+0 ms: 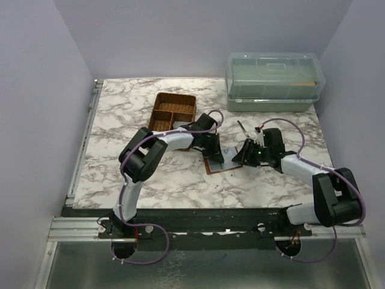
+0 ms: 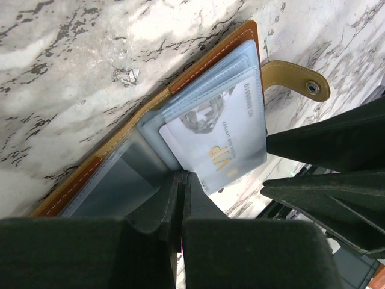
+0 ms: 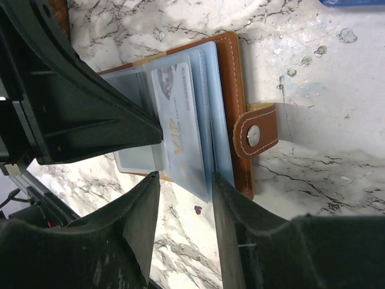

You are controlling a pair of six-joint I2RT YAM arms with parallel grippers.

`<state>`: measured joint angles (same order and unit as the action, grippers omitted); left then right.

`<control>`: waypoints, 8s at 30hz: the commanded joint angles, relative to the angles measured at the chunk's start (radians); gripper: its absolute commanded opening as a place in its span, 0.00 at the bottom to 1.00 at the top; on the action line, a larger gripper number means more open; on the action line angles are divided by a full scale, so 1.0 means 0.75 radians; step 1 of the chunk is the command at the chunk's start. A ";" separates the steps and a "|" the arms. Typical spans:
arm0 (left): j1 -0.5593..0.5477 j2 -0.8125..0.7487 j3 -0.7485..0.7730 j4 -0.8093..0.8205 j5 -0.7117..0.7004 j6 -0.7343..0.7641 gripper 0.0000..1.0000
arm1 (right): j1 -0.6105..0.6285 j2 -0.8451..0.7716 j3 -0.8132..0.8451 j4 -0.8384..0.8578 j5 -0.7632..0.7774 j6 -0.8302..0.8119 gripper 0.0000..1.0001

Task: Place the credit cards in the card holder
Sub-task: Insert the credit card into the card holder, then pick up the credit card from the storage box.

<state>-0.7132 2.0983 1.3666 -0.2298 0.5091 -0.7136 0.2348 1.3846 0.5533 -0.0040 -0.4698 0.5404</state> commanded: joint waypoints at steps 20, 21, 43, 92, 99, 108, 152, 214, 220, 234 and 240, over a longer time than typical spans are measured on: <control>0.008 0.009 -0.043 -0.051 -0.064 0.029 0.00 | 0.061 -0.018 0.030 0.010 0.000 0.016 0.35; 0.008 0.006 -0.043 -0.052 -0.063 0.029 0.00 | 0.067 -0.023 0.034 0.008 0.004 0.016 0.35; 0.362 -0.515 -0.191 -0.080 0.193 0.019 0.33 | 0.426 0.224 0.281 0.074 0.011 0.070 0.42; 0.359 -0.108 0.505 -0.867 -1.087 -1.078 0.79 | 0.276 -0.103 0.134 -0.295 0.415 -0.095 0.61; 0.342 -0.019 0.581 -0.991 -1.175 -1.319 0.69 | 0.276 -0.143 0.102 -0.266 0.361 -0.105 0.61; 0.343 0.157 0.763 -1.148 -1.138 -1.482 0.66 | 0.272 -0.139 0.099 -0.237 0.297 -0.137 0.61; 0.352 0.126 0.494 -0.870 -1.316 -0.553 0.00 | 0.264 -0.146 0.087 -0.222 0.270 -0.137 0.61; 0.601 -0.134 0.631 -1.126 -0.665 -0.644 0.00 | 0.302 0.020 0.306 -0.129 0.093 -0.212 0.58; 0.625 -0.124 0.613 -1.166 -0.536 -0.675 0.00 | 0.439 0.112 0.489 0.116 0.107 -0.319 0.61; 0.753 -0.157 0.558 -1.183 -0.366 -0.689 0.00 | 0.607 0.633 0.941 0.393 0.172 -0.494 0.60; 0.772 -0.161 0.557 -1.178 -0.321 -0.693 0.00 | 0.670 0.797 1.088 0.394 0.275 -0.626 0.55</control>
<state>-0.1429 2.0033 1.7908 -1.0981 0.2005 -1.2045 0.7128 1.9186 1.3033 0.2543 -0.3443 0.1703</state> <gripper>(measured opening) 0.017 0.575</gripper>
